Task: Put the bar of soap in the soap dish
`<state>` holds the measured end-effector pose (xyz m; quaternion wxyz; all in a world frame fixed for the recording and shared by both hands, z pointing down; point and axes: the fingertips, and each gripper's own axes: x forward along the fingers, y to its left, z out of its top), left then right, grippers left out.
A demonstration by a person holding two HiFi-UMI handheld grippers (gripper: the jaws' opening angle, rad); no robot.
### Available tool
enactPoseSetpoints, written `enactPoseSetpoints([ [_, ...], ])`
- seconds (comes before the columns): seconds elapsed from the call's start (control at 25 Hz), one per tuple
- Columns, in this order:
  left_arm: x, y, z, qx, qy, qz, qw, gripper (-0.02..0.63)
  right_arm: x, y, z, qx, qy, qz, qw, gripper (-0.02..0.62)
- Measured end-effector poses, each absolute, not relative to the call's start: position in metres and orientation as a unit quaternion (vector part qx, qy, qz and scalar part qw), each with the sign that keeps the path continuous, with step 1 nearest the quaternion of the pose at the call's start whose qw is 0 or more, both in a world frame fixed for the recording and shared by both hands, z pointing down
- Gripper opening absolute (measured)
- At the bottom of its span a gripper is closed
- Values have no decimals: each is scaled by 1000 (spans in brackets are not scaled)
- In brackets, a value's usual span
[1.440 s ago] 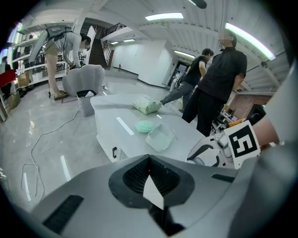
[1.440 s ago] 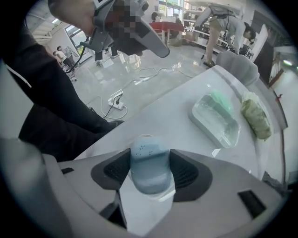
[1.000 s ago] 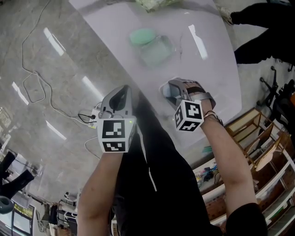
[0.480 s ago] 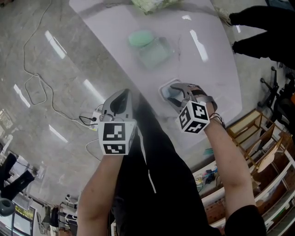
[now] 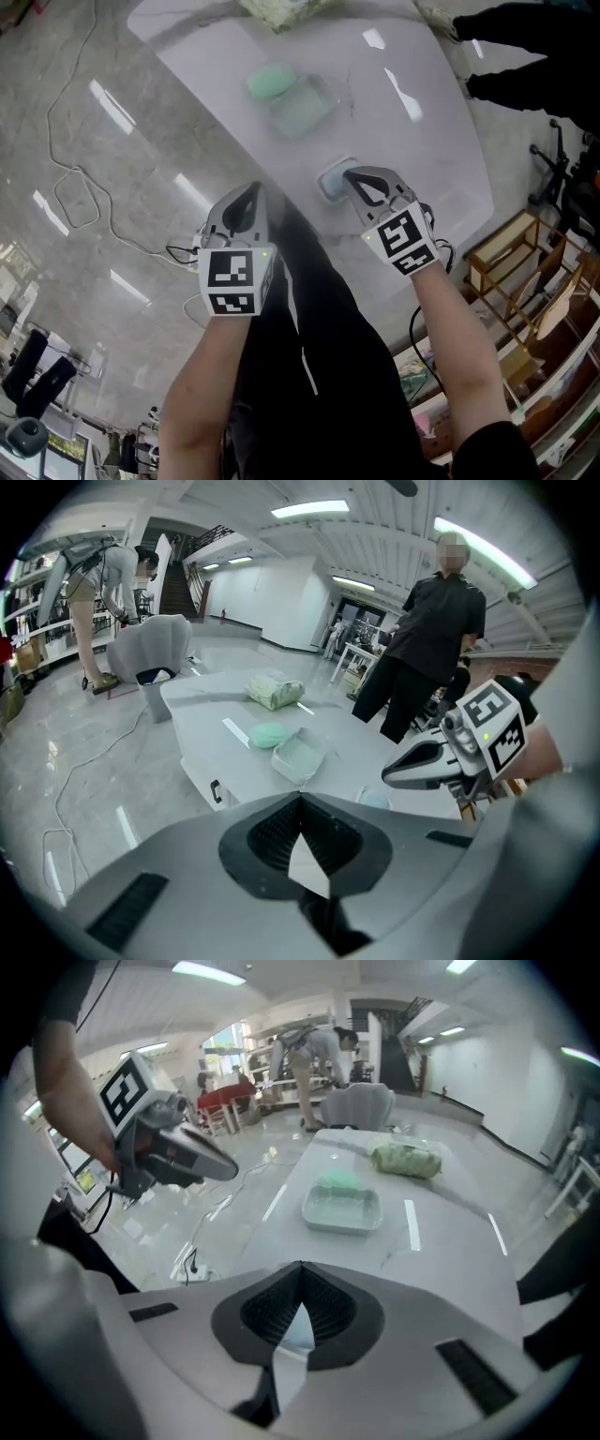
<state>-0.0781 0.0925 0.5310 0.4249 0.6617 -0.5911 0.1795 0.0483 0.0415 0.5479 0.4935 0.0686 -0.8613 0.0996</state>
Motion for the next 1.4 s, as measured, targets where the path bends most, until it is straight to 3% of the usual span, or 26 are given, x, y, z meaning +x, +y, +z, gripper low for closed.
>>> enactPoseSetpoints([
  [0.36, -82, 72, 511, 678, -593, 166, 401, 8, 53, 3, 486, 294, -862, 265, 317, 12],
  [0.64, -75, 41, 475, 695, -588, 103, 402, 8, 61, 25, 458, 334, -845, 356, 220, 13],
  [0.96, -62, 22, 457, 721, -576, 126, 363, 8, 76, 18, 457, 354, -841, 355, 203, 13],
  [1.4, -60, 30, 470, 727, -558, 143, 374, 6, 91, 28, 467, 360, -830, 369, 214, 13],
])
